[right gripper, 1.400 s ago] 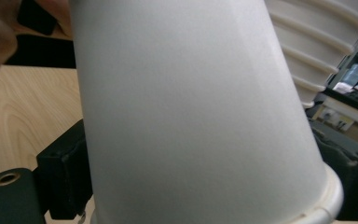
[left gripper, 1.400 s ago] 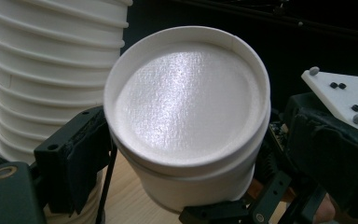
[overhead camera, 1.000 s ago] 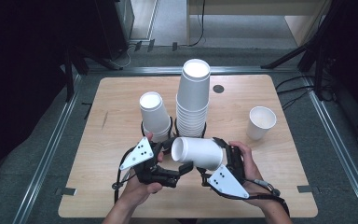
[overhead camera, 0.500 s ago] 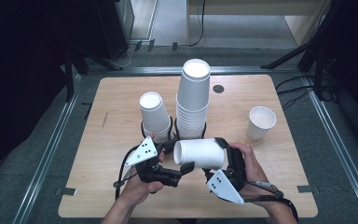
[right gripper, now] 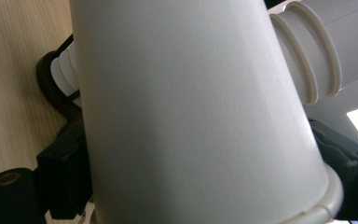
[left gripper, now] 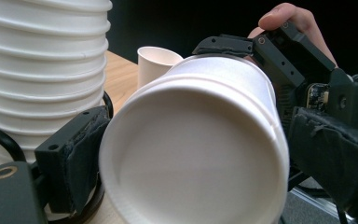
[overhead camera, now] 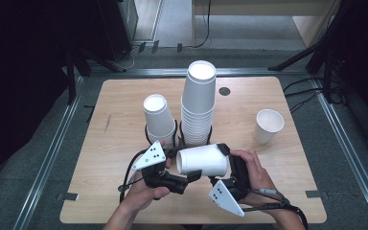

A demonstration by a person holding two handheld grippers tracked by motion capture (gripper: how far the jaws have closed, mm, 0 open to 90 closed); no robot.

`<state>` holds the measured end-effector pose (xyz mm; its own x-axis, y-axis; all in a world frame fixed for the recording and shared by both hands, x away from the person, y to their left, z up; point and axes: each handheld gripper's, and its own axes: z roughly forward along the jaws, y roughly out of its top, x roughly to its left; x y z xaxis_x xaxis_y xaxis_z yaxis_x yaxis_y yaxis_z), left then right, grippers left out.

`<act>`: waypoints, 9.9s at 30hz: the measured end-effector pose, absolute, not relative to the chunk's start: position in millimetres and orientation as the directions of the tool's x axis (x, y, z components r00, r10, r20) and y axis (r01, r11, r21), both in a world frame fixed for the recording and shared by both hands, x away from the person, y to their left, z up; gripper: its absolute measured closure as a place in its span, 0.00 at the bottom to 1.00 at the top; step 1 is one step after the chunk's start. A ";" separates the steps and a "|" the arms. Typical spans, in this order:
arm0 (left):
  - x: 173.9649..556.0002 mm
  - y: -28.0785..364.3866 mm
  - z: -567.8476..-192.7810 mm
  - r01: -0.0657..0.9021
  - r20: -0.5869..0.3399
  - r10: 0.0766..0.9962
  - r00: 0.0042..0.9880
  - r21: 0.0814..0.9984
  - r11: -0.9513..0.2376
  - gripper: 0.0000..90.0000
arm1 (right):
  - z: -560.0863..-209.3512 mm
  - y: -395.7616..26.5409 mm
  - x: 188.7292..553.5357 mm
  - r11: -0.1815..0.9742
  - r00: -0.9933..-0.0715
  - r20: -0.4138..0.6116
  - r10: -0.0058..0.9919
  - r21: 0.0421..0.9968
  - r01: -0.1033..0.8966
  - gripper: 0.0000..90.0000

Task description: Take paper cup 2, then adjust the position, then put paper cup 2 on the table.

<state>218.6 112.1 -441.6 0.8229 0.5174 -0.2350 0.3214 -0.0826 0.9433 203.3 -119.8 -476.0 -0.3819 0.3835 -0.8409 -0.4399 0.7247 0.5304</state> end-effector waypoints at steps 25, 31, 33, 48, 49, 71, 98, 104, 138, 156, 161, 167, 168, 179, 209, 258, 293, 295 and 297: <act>218.2 115.3 -442.0 0.300 -0.218 0.481 0.849 0.949 -0.099 0.23 | -480.3 -119.2 204.8 0.737 -0.381 -0.847 0.372 0.519 -0.433 0.10; 219.3 114.8 -442.8 0.302 -0.220 0.469 0.855 0.947 -0.106 0.25 | -481.0 -120.8 205.5 0.741 -0.391 -0.842 0.371 0.523 -0.422 0.08; 218.9 114.3 -442.7 0.298 -0.215 0.469 0.856 0.948 -0.109 0.26 | -480.9 -120.5 206.4 0.741 -0.393 -0.841 0.373 0.525 -0.419 0.07; 218.4 123.5 -438.7 0.271 -0.207 0.495 0.844 0.961 -0.060 0.28 | -472.7 -128.5 209.7 0.724 -0.436 -0.791 0.429 0.590 -0.357 0.00; 218.3 124.4 -438.2 0.265 -0.203 0.500 0.842 0.963 -0.055 0.28 | -471.8 -129.5 209.6 0.719 -0.441 -0.781 0.442 0.603 -0.346 0.00; 210.3 136.6 -429.5 0.146 -0.188 0.582 0.791 0.982 0.120 0.28 | -447.4 -123.3 210.3 0.241 -0.610 -0.207 0.765 0.970 -0.026 0.00; 213.6 114.7 -435.1 0.115 -0.186 0.549 0.815 0.980 0.162 0.27 | -435.5 -149.3 197.8 -0.195 -0.605 0.388 0.695 0.912 0.361 0.00; 214.5 105.2 -439.5 0.106 -0.177 0.560 0.809 0.982 0.157 0.27 | -435.8 -157.5 200.2 -0.335 -0.531 0.550 0.645 0.828 0.450 0.00; 201.9 62.8 -462.3 0.039 -0.102 0.623 0.775 0.993 0.115 0.27 | -454.3 -173.7 208.5 -0.678 -0.198 0.955 0.222 0.297 0.672 0.00; 196.4 47.7 -467.8 0.041 -0.084 0.599 0.796 0.996 0.085 0.27 | -466.5 -177.5 216.8 -0.698 -0.119 0.983 0.139 0.182 0.693 0.00; 196.0 47.5 -468.0 0.037 -0.081 0.599 0.796 0.996 0.085 0.27 | -468.8 -177.7 217.1 -0.705 -0.127 0.986 0.112 0.169 0.689 0.06; 196.2 47.6 -468.5 0.031 -0.069 0.606 0.793 0.997 0.073 0.26 | -470.7 -176.0 215.3 -0.718 -0.141 0.985 0.099 0.168 0.676 0.13; 196.3 47.7 -468.2 0.036 -0.071 0.607 0.792 0.997 0.069 0.26 | -470.4 -175.9 215.2 -0.717 -0.145 0.984 0.100 0.172 0.676 0.14; 200.5 53.5 -463.7 0.118 -0.133 0.589 0.797 0.991 0.064 0.10 | -466.0 -177.8 214.1 -0.736 -0.203 0.961 0.186 0.273 0.620 0.16; 206.9 80.4 -464.6 0.166 -0.165 0.634 0.755 0.984 0.058 0.03 | -456.6 -185.7 222.9 -0.379 -0.373 0.444 0.815 0.894 0.237 0.16; 172.0 198.5 -509.0 0.266 -0.214 0.876 0.431 0.958 0.103 0.03 | -503.9 -210.5 248.5 0.116 -0.272 -0.071 0.960 0.981 0.156 0.16; 161.9 303.1 -544.0 0.342 -0.136 0.987 0.083 0.934 0.099 0.03 | -542.5 -198.2 265.9 0.259 -0.376 -0.190 0.907 0.955 0.142 0.15; 162.3 303.4 -544.2 0.343 -0.136 0.987 0.083 0.934 0.100 0.03 | -542.3 -197.9 265.7 0.258 -0.370 -0.189 0.910 0.955 0.147 0.15; 162.7 303.5 -544.5 0.343 -0.137 0.987 0.082 0.934 0.101 0.03 | -541.2 -198.5 265.5 0.257 -0.363 -0.186 0.913 0.954 0.156 0.15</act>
